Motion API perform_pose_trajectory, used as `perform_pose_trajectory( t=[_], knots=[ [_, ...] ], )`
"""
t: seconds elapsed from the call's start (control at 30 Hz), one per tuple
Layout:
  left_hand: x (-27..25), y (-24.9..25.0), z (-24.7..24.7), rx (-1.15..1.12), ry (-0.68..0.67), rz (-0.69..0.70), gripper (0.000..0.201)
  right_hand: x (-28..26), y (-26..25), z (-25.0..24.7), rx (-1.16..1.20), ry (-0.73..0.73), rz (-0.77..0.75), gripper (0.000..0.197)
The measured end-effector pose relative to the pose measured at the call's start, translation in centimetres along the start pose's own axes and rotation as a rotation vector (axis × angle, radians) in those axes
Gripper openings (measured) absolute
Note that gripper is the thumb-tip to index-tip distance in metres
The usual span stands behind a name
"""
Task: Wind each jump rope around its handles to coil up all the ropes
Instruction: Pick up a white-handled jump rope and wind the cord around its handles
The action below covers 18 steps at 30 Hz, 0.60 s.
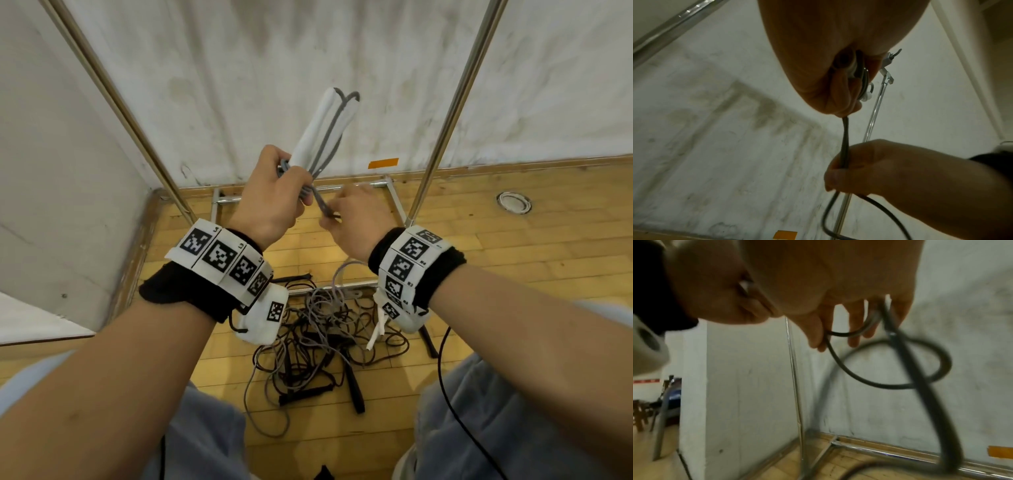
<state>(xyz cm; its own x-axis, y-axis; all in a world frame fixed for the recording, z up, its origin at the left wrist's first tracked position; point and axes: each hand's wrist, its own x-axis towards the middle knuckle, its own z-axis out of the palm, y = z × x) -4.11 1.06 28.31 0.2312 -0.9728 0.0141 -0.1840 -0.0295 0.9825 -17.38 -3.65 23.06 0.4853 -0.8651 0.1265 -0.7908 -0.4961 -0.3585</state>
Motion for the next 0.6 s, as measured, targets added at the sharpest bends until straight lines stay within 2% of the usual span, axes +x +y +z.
perform_pose_trajectory(
  t=[0.03,0.1,0.2,0.27,0.33,0.47,0.53,0.6],
  knots=[
    [-0.2,0.1,0.3,-0.006,-0.037,-0.003,0.018,0.3,0.2,-0.2,-0.051,0.017,0.047,0.021],
    [-0.5,0.3,0.7,-0.031,-0.088,-0.002,0.018,0.8,0.2,-0.4,0.034,0.019,0.127,0.021],
    [-0.4,0.6,0.8,-0.074,-0.089,0.0,0.019,0.9,-0.3,-0.5,0.374,-0.107,0.187,0.029],
    [-0.2,0.8,0.5,-0.096,-0.061,0.005,0.018,0.3,-1.1,-0.7,0.627,-0.224,0.182,0.027],
    [0.1,0.7,-0.2,-0.095,-0.035,0.018,0.018,0.1,-1.5,-0.7,0.7,-0.295,0.145,0.023],
    [1.3,0.2,-2.4,0.13,0.101,0.072,0.015,0.1,-1.5,-1.0,0.795,-0.171,0.162,0.018],
    [1.8,-0.3,-3.5,0.234,0.145,0.102,0.015,0.1,-1.4,-1.1,0.728,-0.121,0.134,0.021],
    [2.0,-1.0,-4.0,0.373,0.128,0.143,0.018,0.0,-1.3,-1.3,0.605,-0.085,0.076,0.029]
  ],
)
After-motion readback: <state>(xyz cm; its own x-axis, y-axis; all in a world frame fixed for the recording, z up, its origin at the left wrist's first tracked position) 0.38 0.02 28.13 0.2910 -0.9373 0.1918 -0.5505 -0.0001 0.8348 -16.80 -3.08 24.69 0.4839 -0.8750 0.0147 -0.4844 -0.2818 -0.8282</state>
